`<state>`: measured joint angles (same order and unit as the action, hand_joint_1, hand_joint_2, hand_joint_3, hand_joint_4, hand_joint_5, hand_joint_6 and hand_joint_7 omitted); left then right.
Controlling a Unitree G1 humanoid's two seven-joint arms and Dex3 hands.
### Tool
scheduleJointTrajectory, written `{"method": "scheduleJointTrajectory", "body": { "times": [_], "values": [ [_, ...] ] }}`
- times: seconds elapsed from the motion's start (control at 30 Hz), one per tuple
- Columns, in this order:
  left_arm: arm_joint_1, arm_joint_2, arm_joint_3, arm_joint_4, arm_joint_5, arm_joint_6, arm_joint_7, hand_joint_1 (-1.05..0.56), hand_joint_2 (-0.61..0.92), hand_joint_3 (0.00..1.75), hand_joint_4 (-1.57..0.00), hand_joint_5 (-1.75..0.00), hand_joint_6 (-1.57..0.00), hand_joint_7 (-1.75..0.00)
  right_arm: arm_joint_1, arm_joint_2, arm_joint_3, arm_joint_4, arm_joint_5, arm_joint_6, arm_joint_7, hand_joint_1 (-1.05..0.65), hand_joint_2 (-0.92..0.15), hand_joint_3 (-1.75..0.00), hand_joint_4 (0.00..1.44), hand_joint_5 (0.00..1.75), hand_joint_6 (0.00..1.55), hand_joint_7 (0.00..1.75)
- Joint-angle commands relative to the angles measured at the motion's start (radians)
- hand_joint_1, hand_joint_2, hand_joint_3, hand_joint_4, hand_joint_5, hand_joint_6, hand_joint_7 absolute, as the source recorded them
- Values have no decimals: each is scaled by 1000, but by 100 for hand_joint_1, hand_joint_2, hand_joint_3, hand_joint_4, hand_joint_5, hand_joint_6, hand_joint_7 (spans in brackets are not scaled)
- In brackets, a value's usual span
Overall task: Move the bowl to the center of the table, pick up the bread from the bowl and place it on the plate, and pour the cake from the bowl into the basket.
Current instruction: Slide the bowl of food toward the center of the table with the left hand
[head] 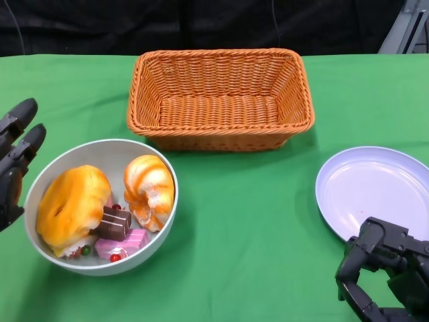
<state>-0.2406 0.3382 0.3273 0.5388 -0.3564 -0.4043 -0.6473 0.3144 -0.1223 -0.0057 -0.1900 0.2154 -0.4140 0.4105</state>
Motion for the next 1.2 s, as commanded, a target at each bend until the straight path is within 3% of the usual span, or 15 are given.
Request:
{"method": "scheduleJointTrajectory", "body": {
  "times": [0.03,0.33,0.53,0.93,1.2],
  "values": [
    [-36,60,-12,82,75,-22,44,-97,92,74,-22,-1,-14,0,3,-9,-5,0,11,-6,-1,-20,-45,-107,73,174,64,140],
    [-82,138,-95,235,337,-75,263,-99,92,75,-20,0,-14,-1,2,-10,-7,2,12,-8,0,-20,-44,-107,73,173,64,141],
    [-99,155,-125,286,386,-64,322,-98,92,73,-22,-1,-15,-1,0,-10,-8,3,10,-8,-1,-20,-45,-106,73,173,64,140],
    [-108,149,-143,313,347,-30,262,-95,92,71,-21,0,-15,-1,5,-9,-7,-7,4,-6,-6,-21,-46,-103,73,174,65,139],
    [-95,122,-142,227,225,182,113,-93,92,70,-17,-1,-11,0,7,-9,-5,-10,13,2,-4,-20,-47,-103,72,174,65,139]
  ]
}}
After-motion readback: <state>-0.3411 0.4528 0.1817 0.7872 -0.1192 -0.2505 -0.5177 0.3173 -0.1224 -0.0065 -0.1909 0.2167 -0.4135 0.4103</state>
